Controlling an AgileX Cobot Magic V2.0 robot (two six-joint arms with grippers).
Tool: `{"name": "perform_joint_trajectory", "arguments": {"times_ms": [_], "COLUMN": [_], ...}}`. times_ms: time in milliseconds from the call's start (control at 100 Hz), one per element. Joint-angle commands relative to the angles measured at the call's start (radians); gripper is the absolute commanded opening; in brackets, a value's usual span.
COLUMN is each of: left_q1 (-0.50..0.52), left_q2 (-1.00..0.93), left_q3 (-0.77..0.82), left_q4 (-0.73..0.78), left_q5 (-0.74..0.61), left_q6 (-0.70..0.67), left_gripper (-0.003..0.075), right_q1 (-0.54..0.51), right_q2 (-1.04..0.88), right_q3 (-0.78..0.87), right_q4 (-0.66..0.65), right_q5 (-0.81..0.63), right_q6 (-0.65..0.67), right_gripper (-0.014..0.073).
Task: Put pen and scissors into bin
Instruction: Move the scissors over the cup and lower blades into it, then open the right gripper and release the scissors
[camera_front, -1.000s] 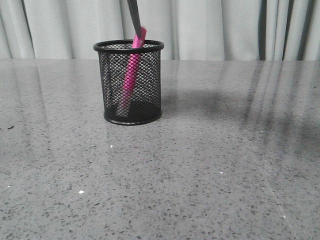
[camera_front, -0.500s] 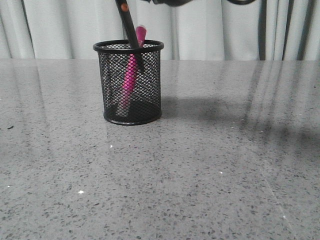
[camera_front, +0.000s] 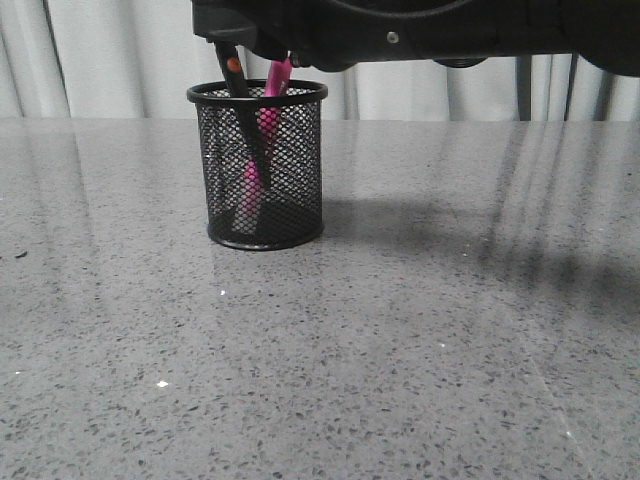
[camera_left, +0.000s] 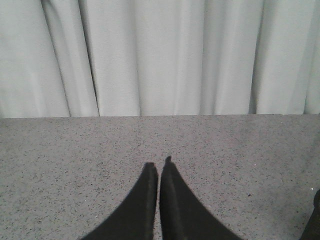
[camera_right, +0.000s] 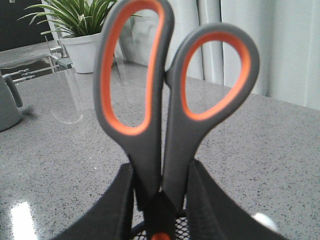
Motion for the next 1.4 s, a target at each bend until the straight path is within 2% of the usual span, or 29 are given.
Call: {"name": "perform_joint_trajectory", "arguments": {"times_ms": [0, 790, 910, 1150, 1200, 1390], "left_q1": [-0.002, -0.002, -0.002, -0.002, -0.002, -0.002], "left_q2": [-0.002, -0.002, -0.002, -0.002, -0.002, -0.002], "left_q3": [-0.027, -0.027, -0.027, -0.027, -0.027, -0.027], "left_q4": [-0.015, -0.015, -0.015, -0.015, -0.015, -0.015], "left_q5": [-0.081, -0.097, -0.097, -0.097, -0.097, -0.097], "left_q6": [-0.008, -0.008, -0.008, -0.008, -0.008, -0.008], "left_gripper": [-0.0022, -0.0022, -0.0022, -0.0022, -0.0022, -0.0022], "right_q1": [-0.007, -0.014, -0.014, -0.014, -0.014, -0.015], "right_q2": [-0.036, -0.031, -0.031, -0.031, -0.031, -0.031], "right_q3": [-0.026, 0.028, 0.028, 0.028, 0.028, 0.028], "right_q4": [0.007, 0.007, 0.007, 0.007, 0.007, 0.007], "right_q5": [-0.094, -0.095, -0.095, -0.115, -0.13, -0.192], "right_q6": [-0.004, -0.004, -0.004, -0.004, -0.004, -0.004], "right_gripper": [-0.0076, -0.0069, 0.0018, 0.0376, 0.0398, 0.0398]}}
